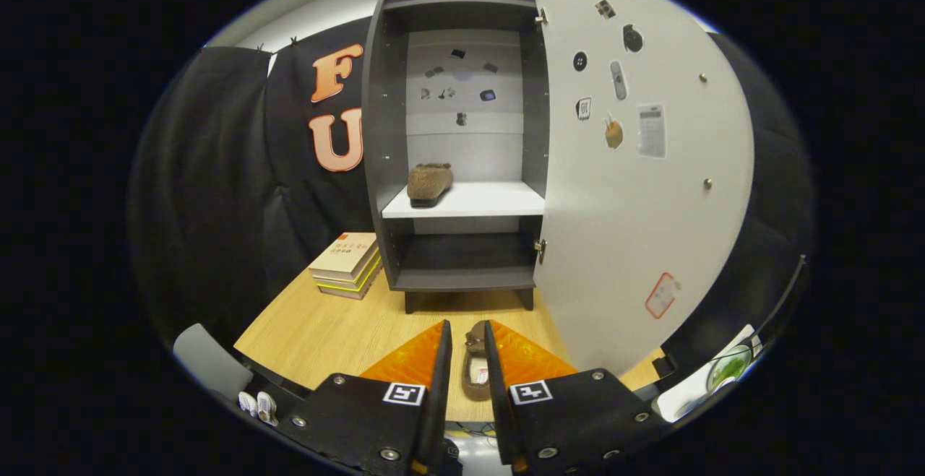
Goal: Open the shoe cabinet door, grab the shoes and put them into the shoe cabinet, then close the shoe cabinet door.
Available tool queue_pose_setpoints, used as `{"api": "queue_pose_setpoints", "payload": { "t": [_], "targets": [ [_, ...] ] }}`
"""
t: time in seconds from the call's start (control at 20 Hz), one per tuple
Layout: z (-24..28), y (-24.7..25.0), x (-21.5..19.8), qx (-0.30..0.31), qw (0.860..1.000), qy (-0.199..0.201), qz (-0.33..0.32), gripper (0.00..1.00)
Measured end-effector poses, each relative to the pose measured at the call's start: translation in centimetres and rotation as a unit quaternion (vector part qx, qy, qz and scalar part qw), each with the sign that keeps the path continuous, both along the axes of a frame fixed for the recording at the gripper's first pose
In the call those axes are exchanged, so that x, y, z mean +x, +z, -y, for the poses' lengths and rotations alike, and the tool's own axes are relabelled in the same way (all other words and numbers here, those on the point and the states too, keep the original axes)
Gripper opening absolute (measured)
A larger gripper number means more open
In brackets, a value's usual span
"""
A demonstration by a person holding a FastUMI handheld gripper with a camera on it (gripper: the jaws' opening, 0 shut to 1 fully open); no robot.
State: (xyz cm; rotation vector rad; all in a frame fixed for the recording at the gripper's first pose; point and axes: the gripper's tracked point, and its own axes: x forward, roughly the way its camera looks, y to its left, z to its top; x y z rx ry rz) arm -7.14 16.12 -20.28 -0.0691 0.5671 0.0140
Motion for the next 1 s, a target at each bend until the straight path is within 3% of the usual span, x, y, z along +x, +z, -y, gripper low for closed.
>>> {"api": "queue_pose_setpoints", "payload": {
  "t": [0.25, 1.0],
  "targets": [
    [-1.0, -6.1, 2.9, 0.02, 0.999, 0.006, -0.043, 0.42],
    [0.9, -25.7, 6.5, 0.01, 0.984, 0.017, -0.175, 0.42]
  ]
}}
